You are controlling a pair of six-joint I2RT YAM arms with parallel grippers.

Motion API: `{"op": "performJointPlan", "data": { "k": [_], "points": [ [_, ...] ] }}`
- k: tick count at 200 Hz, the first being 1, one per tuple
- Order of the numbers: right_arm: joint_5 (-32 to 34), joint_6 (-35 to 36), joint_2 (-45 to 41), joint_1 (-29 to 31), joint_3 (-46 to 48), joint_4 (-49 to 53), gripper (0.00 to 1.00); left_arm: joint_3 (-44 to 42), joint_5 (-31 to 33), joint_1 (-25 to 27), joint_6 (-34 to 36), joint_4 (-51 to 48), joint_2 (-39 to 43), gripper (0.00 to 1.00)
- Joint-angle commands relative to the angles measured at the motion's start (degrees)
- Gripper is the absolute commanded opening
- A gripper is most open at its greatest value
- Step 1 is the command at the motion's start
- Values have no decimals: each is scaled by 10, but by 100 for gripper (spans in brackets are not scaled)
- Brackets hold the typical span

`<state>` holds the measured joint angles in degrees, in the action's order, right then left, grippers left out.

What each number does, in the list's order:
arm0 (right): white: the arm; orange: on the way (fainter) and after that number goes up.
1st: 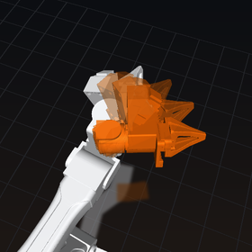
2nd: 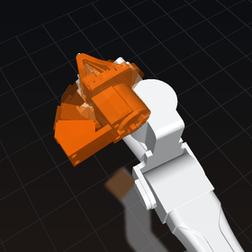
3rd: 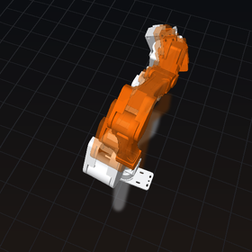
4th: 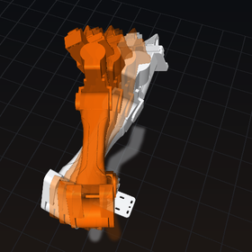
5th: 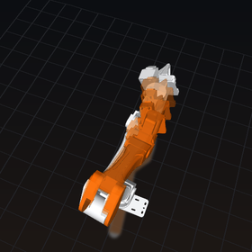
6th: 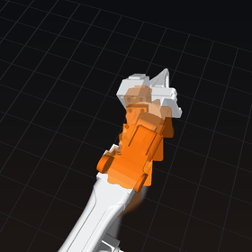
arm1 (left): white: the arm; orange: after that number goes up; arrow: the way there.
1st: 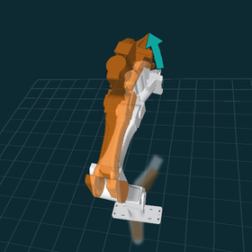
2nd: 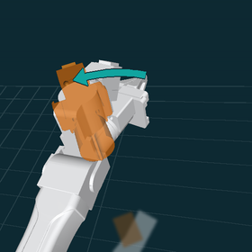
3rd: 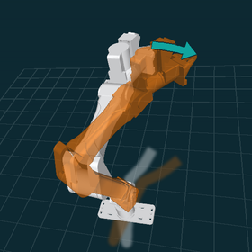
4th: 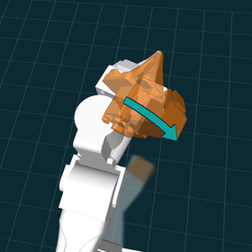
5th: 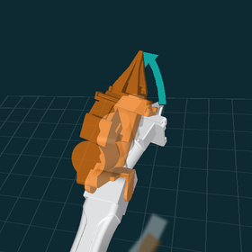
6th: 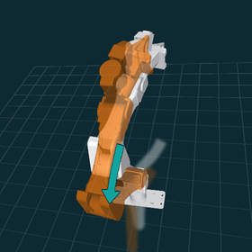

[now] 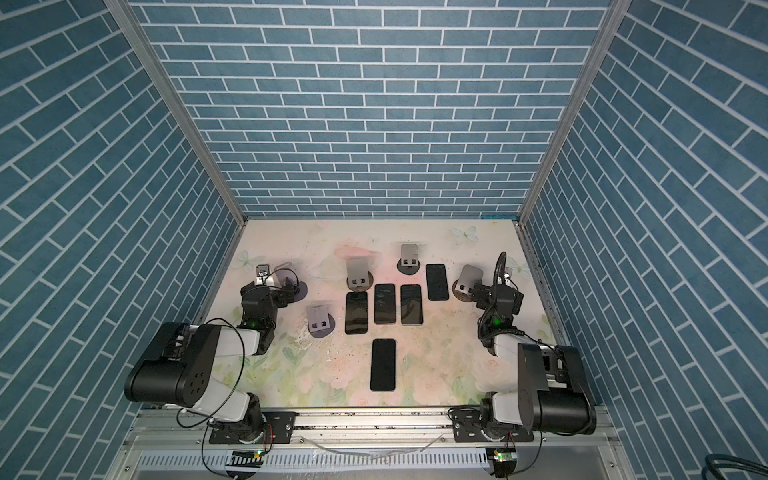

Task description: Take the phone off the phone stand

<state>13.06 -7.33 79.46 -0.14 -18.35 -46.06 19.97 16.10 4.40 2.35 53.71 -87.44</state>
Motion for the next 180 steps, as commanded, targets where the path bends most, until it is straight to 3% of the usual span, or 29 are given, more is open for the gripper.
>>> {"op": "performJointPlan", "data": {
  "k": [1, 32, 180],
  "points": [
    [-38, 45, 95, -2, 31, -187, 99, 6, 8, -4, -2, -6, -5, 100],
    [-50, 53, 84, 3, -30, -48, 99, 7, 8, -4, -2, -7, -5, 100],
    [-52, 43, 89, -5, -34, -53, 99, 7, 10, -4, -1, -7, -5, 100]
  ]
}}
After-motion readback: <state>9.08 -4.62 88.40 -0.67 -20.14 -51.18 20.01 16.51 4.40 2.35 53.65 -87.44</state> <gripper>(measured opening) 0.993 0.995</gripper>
